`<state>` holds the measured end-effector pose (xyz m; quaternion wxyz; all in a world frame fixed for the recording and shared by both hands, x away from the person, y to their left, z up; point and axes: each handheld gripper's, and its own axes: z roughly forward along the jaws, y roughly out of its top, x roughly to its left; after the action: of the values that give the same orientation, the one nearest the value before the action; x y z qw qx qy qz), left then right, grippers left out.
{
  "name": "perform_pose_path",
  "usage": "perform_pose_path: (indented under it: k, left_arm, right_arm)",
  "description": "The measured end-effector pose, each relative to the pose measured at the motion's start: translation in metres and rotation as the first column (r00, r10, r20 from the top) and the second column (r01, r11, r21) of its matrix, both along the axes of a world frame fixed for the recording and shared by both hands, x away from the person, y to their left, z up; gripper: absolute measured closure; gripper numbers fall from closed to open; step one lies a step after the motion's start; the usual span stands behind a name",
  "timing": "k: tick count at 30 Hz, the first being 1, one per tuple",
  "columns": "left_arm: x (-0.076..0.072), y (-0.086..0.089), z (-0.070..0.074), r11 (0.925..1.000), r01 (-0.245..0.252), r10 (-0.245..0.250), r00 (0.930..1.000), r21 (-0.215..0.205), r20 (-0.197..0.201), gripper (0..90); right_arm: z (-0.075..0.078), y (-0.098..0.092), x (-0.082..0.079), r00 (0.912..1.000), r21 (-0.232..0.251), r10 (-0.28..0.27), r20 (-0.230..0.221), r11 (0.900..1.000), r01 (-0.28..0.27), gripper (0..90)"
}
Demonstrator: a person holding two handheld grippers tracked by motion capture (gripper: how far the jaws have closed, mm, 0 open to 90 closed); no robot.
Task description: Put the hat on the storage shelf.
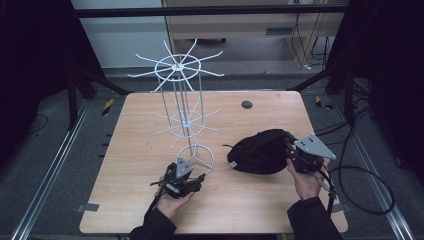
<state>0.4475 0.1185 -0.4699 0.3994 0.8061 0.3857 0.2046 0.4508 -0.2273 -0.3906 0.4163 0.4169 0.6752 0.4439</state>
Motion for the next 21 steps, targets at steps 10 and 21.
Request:
perform_pose_path:
  k: [10, 21]
  left_arm:
    - [0.021, -0.047, -0.009, 0.9983, 0.053, -0.052, 0.9984, -0.024, 0.023, 52.6]
    - [0.048, -0.081, -0.017, 0.9936, 0.089, -0.091, 0.9956, -0.069, -0.021, 67.4]
  right_arm:
    - [-0.002, -0.001, -0.001, 0.9999, 0.01, 0.005, -0.009, 1.0, -0.005, 84.0]
    - [-0.002, -0.005, -0.002, 0.9998, 0.021, 0.019, -0.007, 1.0, -0.019, 84.0]
